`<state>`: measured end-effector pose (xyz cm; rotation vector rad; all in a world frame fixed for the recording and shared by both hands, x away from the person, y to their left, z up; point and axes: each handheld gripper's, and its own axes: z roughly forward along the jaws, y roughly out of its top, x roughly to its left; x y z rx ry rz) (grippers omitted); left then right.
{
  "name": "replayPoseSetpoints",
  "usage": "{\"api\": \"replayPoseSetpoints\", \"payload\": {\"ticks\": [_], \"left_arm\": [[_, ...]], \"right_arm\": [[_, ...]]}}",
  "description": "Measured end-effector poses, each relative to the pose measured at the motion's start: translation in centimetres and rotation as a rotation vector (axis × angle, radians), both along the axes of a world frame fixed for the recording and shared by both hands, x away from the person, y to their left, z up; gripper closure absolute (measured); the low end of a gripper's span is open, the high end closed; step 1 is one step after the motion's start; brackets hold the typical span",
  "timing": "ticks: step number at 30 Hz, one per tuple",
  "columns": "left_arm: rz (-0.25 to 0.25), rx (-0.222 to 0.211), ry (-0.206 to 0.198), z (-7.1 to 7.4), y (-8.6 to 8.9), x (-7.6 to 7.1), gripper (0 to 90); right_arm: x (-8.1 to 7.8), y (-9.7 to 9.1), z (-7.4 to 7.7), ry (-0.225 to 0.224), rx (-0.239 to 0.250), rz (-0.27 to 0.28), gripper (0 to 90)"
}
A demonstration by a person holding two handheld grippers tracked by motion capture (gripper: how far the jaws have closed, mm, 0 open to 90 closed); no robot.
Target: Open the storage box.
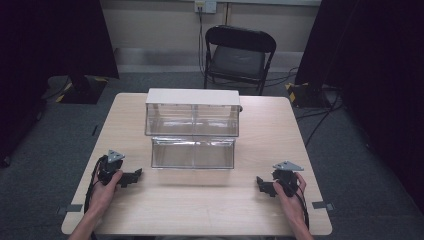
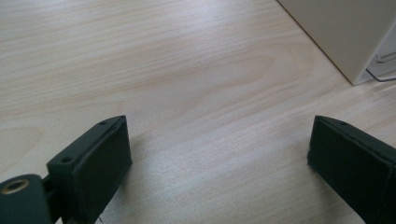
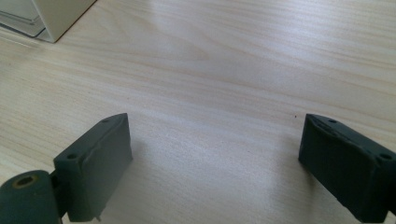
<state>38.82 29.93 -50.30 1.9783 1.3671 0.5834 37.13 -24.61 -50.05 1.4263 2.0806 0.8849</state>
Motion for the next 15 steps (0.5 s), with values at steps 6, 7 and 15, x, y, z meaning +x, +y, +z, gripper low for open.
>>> {"api": "replayPoseSetpoints", "payload": {"ticks": [6, 7, 15], "left_arm": [[-0.001, 0.0, 0.001, 0.0, 0.01, 0.02, 5.5], [-0.001, 0.0, 0.001, 0.0, 0.01, 0.02, 5.5], [-0.001, 0.0, 0.001, 0.0, 0.01, 0.02, 5.5]], "right_arm": [[0.0, 0.01, 0.01, 0.001, 0.0, 0.0, 8.7], [0.0, 0.01, 0.01, 0.001, 0.0, 0.0, 8.7], [-0.14, 0.45, 0.39, -0.011, 0.012, -0.001, 14.6]]}}
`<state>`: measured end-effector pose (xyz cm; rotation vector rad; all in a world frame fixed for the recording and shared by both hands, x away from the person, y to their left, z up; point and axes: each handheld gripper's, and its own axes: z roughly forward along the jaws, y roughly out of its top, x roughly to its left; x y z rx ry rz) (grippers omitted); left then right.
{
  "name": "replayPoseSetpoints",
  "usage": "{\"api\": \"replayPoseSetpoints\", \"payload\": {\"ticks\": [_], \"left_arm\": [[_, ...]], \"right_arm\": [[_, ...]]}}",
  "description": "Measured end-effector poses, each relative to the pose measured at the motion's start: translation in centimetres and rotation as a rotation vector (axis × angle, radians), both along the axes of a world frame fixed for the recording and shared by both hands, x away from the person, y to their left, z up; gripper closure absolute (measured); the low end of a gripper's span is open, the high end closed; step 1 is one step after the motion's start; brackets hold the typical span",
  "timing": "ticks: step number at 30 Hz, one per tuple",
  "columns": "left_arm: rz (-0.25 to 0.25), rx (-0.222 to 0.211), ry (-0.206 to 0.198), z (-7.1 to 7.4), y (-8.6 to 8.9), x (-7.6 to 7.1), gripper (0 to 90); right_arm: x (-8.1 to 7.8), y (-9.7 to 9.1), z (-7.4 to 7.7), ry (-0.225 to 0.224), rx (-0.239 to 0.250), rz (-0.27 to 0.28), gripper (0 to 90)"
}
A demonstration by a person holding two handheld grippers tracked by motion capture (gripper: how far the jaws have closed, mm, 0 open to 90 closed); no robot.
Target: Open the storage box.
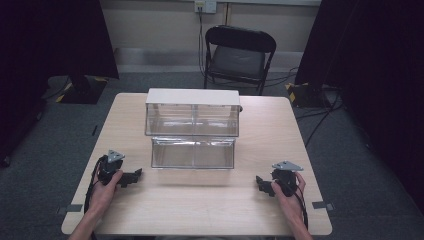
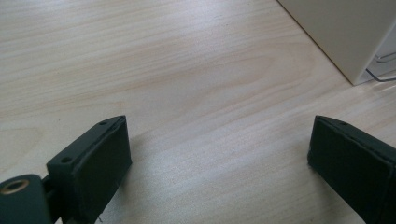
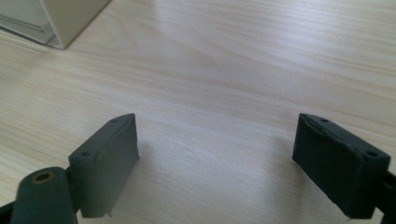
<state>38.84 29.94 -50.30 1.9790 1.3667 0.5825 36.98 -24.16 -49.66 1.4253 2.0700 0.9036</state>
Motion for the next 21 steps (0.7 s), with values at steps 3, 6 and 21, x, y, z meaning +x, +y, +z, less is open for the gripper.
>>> {"api": "replayPoseSetpoints", "payload": {"ticks": [3, 6, 21], "left_arm": [[0.0, 0.0, 0.0, 0.0, 0.0, 0.0, 5.5], [0.0, 0.0, 0.0, 0.0, 0.0, 0.0, 5.5], [0.0, 0.0, 0.0, 0.0, 0.0, 0.0, 5.5]], "right_arm": [[-0.2, 0.2, 0.3, -0.007, 0.034, 0.015, 14.1], [-0.4, 0.6, 0.8, -0.024, 0.056, 0.028, 14.2], [-1.1, 3.0, 2.4, -0.067, 0.08, 0.104, 14.2]]}}
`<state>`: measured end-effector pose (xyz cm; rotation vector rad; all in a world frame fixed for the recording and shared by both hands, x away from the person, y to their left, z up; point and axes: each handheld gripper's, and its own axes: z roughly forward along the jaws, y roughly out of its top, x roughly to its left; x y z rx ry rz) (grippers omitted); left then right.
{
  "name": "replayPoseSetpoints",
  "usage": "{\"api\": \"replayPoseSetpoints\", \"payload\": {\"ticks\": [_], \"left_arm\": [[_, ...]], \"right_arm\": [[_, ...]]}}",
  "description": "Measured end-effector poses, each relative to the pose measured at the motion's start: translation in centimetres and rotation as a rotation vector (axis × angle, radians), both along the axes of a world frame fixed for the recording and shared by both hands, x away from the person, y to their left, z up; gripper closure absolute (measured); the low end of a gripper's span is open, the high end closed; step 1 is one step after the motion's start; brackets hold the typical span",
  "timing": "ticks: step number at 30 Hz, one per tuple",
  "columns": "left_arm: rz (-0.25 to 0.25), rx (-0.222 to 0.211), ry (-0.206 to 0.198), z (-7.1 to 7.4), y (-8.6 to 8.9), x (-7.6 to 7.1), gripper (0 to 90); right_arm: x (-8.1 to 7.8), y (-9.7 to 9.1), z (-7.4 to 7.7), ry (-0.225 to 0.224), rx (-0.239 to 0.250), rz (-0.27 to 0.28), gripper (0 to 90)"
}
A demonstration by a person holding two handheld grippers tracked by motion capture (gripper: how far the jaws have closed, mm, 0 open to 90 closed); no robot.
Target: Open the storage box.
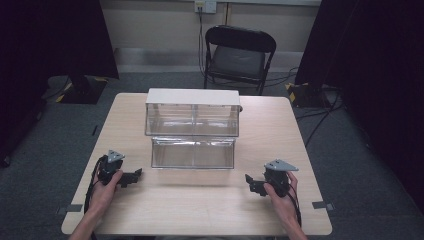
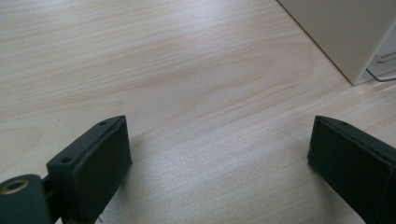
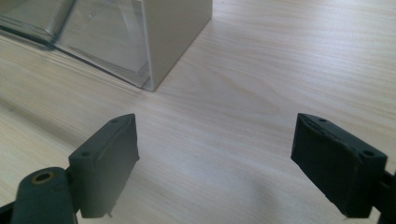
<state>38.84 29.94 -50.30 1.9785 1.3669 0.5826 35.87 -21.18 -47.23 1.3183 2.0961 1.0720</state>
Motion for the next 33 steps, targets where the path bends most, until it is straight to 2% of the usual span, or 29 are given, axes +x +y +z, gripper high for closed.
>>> {"api": "replayPoseSetpoints", "payload": {"ticks": [4, 8, 15, 20, 27, 28, 33], "left_arm": [[0.0, 0.0, 0.0, 0.0, 0.0, 0.0, 5.5], [0.0, 0.0, 0.001, 0.0, 0.0, 0.1, 5.0], [0.0, 0.001, 0.001, 0.0, 0.0, 0.1, 4.9], [0.0, 0.001, 0.001, 0.0, 0.0, 0.1, 4.8], [0.0, 0.001, 0.001, 0.0, 0.0, 0.1, 4.8], [0.0, 0.001, 0.001, 0.0, 0.0, 0.1, 4.8], [0.0, 0.001, 0.001, 0.0, 0.0, 0.1, 4.8]], "right_arm": [[-0.2, 0.7, 0.3, -0.013, 0.004, 0.017, 14.1], [-0.4, 1.5, 0.1, 0.002, 0.003, 0.04, 14.2], [-0.4, 2.6, 0.6, -0.005, 0.015, 0.068, 14.4], [0.0, 3.1, 0.7, 0.004, 0.005, 0.093, 14.3], [0.7, 4.6, 1.1, 0.012, 0.038, 0.108, 14.3], [0.9, 5.3, 1.0, 0.014, 0.021, 0.122, 14.3], [1.4, 6.2, 0.7, 0.017, 0.009, 0.139, 14.4]]}}
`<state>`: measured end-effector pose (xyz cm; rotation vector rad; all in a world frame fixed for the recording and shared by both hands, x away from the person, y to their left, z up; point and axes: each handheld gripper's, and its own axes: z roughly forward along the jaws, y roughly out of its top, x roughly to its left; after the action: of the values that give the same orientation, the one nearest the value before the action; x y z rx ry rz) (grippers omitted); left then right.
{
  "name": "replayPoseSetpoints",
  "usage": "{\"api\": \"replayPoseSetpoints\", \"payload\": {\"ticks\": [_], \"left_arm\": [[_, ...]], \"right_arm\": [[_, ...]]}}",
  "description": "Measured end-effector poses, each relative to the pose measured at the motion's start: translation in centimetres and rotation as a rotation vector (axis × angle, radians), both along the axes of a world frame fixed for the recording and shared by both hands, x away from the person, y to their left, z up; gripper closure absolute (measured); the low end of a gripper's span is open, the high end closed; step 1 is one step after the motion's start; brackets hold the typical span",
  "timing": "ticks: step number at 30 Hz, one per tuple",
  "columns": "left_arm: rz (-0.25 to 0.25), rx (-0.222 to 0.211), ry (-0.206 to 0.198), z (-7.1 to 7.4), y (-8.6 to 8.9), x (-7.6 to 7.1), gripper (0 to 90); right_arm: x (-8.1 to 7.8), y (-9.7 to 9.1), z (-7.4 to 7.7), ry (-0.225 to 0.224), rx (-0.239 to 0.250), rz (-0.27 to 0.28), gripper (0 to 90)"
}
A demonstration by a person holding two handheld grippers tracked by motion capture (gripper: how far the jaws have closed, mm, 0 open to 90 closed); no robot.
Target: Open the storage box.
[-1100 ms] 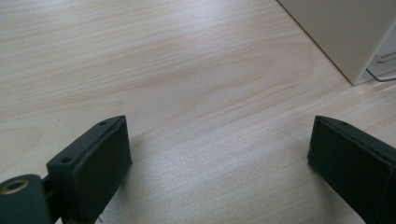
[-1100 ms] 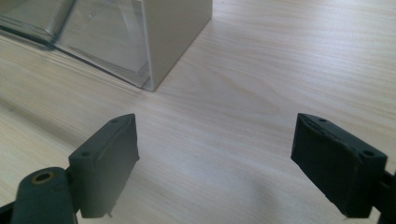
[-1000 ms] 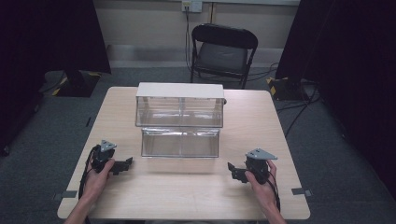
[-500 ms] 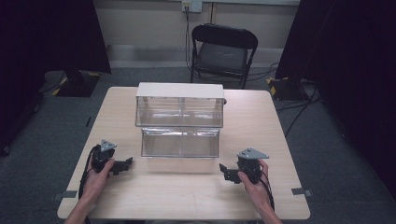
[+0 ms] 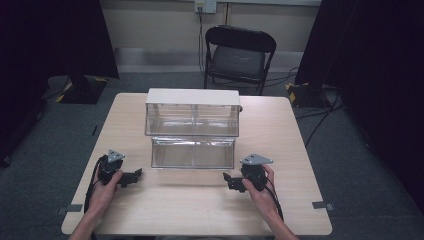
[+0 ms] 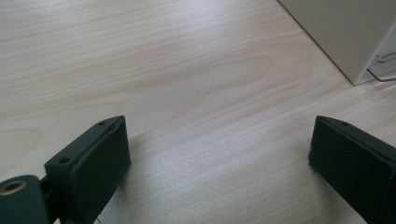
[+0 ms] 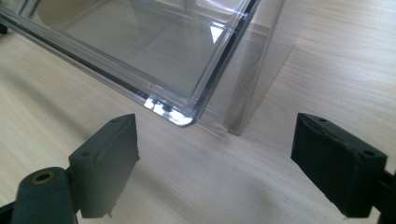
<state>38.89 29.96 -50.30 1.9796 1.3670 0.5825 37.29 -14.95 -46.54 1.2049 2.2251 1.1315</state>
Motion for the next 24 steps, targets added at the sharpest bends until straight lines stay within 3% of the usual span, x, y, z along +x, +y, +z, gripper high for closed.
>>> {"api": "replayPoseSetpoints", "payload": {"ticks": [7, 11, 24], "left_arm": [[0.0, 0.0, 0.0, 0.0, 0.0, 0.0, 4.8], [0.0, 0.0, 0.0, 0.0, 0.0, 0.0, 4.8], [0.0, 0.0, 0.0, 0.0, 0.0, 0.0, 4.8]], "right_arm": [[1.0, 1.6, 0.3, 0.009, 0.013, 0.035, 14.2], [1.5, 2.6, -0.4, 0.022, 0.028, 0.033, 13.6], [1.6, 2.8, -0.8, 0.011, 0.025, 0.025, 12.7]]}}
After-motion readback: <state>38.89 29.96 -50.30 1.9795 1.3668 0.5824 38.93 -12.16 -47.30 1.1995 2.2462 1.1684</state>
